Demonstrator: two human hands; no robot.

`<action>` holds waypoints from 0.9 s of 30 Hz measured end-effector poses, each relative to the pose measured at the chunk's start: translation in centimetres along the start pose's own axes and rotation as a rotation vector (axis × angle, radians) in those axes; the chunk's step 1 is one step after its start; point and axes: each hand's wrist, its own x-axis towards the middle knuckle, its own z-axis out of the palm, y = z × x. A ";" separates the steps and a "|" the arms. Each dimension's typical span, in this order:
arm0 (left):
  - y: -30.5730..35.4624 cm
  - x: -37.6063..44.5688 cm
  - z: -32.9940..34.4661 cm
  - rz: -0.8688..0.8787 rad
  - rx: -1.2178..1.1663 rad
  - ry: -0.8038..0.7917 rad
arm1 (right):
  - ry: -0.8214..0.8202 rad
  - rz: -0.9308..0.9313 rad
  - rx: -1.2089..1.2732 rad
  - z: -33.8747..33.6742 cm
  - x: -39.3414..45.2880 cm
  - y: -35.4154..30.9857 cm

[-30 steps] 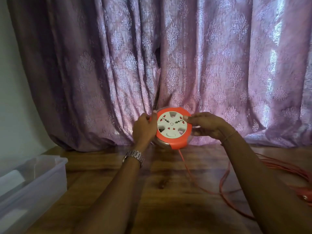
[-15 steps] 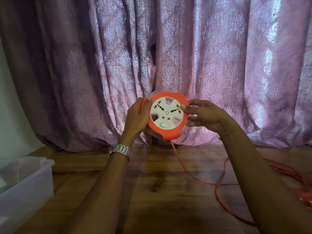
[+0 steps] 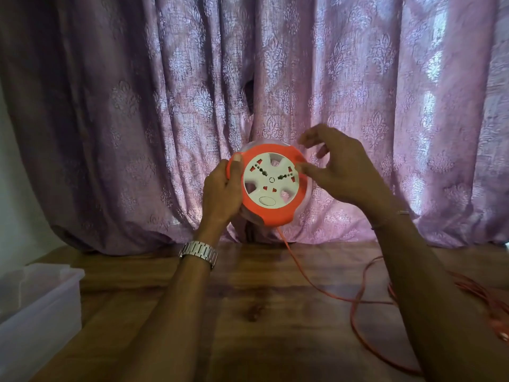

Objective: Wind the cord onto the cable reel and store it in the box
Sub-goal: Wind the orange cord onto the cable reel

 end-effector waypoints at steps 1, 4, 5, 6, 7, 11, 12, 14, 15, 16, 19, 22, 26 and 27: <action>0.1 0.0 -0.1 0.006 -0.008 0.004 | -0.056 -0.074 0.021 -0.4 -0.1 -0.9; 0.5 -0.2 -0.1 0.026 -0.014 0.001 | -0.271 -0.194 -0.035 0.1 -0.7 -2.8; 0.7 -0.4 0.0 0.030 -0.021 -0.009 | -0.320 -0.190 -0.087 0.5 -0.8 -2.9; 0.9 -0.5 0.1 0.034 -0.034 -0.013 | -0.352 -0.168 -0.140 1.0 -0.8 -2.9; 1.1 -0.6 0.1 0.037 -0.047 -0.012 | -0.368 -0.150 -0.190 1.3 -0.8 -2.9; 1.4 -0.6 0.2 0.051 -0.079 -0.008 | -0.389 -0.143 -0.324 1.7 -1.1 -3.3; 1.5 -0.7 0.2 0.056 -0.082 -0.015 | -0.387 -0.135 -0.351 1.7 -1.2 -3.5; 1.5 -0.8 0.2 0.059 -0.092 -0.026 | -0.350 -0.127 -0.408 1.8 -1.5 -3.8; 1.5 -0.9 0.2 0.061 -0.097 -0.024 | -0.319 -0.133 -0.437 1.8 -1.6 -4.0; 1.5 -0.9 0.2 0.062 -0.098 -0.019 | -0.283 -0.139 -0.454 1.8 -1.6 -4.1; 1.5 -0.8 0.3 0.066 -0.094 0.001 | -0.138 -0.092 -0.423 2.1 -1.8 -4.2; 1.4 -0.8 0.3 0.058 -0.117 0.017 | 0.023 0.011 -0.308 2.7 -1.8 -4.0; 1.6 -0.8 0.4 0.033 -0.117 0.008 | 0.113 0.064 -0.354 3.5 -1.8 -3.9; 1.6 -0.8 0.4 0.032 -0.115 0.007 | 0.116 0.069 -0.394 3.5 -1.8 -3.8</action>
